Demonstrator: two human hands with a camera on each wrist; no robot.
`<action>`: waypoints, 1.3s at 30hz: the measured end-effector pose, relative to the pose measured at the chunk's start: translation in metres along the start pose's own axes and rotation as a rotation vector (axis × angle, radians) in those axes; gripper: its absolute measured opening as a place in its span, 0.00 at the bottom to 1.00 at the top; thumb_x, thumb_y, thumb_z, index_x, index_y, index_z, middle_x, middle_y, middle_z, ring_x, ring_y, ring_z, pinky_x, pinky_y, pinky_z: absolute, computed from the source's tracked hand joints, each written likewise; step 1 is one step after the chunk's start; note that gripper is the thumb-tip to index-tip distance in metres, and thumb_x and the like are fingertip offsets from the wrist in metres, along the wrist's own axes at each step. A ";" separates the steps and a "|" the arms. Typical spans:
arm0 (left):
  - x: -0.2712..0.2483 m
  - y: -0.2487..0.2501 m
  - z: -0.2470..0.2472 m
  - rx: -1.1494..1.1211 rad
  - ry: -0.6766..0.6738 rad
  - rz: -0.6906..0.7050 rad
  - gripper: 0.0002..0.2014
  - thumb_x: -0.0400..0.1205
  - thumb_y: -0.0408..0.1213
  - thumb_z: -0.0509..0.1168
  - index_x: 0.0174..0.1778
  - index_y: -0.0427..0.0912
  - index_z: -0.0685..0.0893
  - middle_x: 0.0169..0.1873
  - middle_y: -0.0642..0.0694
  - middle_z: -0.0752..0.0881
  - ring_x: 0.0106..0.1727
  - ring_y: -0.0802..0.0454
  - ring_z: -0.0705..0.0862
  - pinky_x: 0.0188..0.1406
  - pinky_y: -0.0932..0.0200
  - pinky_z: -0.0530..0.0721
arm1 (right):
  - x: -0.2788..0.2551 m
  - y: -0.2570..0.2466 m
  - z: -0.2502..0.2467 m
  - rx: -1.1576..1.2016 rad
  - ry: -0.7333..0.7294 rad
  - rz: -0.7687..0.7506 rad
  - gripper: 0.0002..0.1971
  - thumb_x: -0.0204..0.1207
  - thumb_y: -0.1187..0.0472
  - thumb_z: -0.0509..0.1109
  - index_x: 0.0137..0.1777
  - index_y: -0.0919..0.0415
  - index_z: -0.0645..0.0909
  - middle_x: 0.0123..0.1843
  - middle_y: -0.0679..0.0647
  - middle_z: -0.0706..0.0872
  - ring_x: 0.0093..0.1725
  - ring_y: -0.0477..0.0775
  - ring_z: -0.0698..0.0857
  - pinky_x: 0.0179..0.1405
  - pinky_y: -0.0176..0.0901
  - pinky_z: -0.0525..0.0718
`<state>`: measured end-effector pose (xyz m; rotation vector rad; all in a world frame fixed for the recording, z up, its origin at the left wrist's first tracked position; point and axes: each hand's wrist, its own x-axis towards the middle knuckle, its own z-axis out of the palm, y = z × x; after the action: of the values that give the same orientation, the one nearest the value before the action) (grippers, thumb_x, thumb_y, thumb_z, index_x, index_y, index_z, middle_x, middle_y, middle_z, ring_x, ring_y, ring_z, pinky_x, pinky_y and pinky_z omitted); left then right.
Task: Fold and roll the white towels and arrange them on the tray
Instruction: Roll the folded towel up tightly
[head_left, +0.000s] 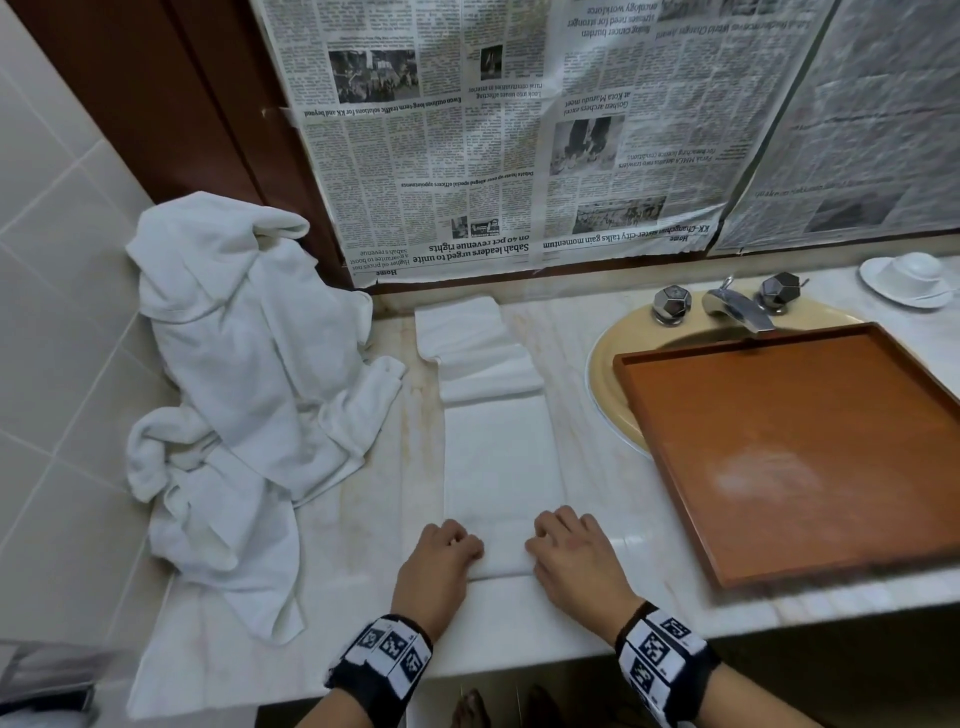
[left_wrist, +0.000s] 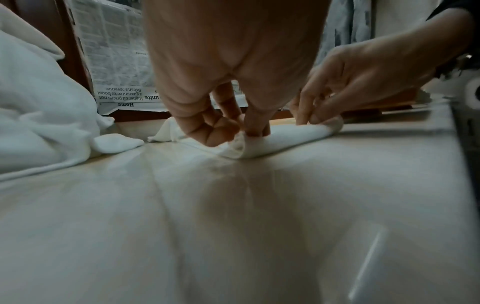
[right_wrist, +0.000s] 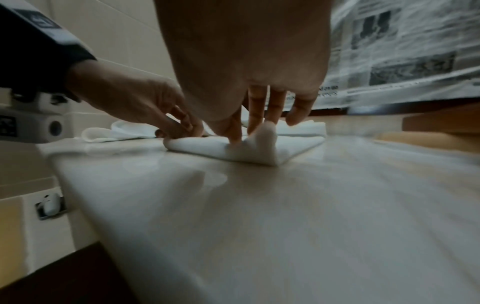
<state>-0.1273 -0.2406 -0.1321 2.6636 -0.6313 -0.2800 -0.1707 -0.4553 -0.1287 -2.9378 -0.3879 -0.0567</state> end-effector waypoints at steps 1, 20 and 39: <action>-0.001 0.000 0.000 0.005 -0.004 0.008 0.10 0.86 0.40 0.60 0.59 0.53 0.84 0.56 0.57 0.79 0.59 0.52 0.75 0.41 0.60 0.75 | -0.002 -0.003 -0.001 -0.010 -0.031 -0.006 0.06 0.60 0.58 0.74 0.36 0.55 0.82 0.43 0.50 0.80 0.43 0.56 0.79 0.35 0.47 0.76; 0.001 0.001 -0.010 -0.217 0.005 -0.225 0.08 0.85 0.46 0.62 0.59 0.55 0.81 0.47 0.54 0.82 0.46 0.53 0.81 0.45 0.57 0.76 | -0.001 0.020 0.001 0.350 -0.107 0.080 0.07 0.85 0.58 0.62 0.57 0.55 0.80 0.52 0.50 0.77 0.37 0.57 0.81 0.34 0.53 0.83; -0.016 0.004 0.004 -0.069 -0.079 -0.026 0.31 0.81 0.64 0.47 0.67 0.50 0.82 0.59 0.52 0.79 0.60 0.51 0.76 0.54 0.56 0.81 | 0.007 0.025 -0.008 0.424 -0.273 0.136 0.24 0.79 0.47 0.53 0.63 0.56 0.84 0.54 0.47 0.78 0.58 0.50 0.74 0.54 0.44 0.67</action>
<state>-0.1443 -0.2373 -0.1323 2.6069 -0.5997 -0.4084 -0.1573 -0.4784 -0.1249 -2.5431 -0.2025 0.3978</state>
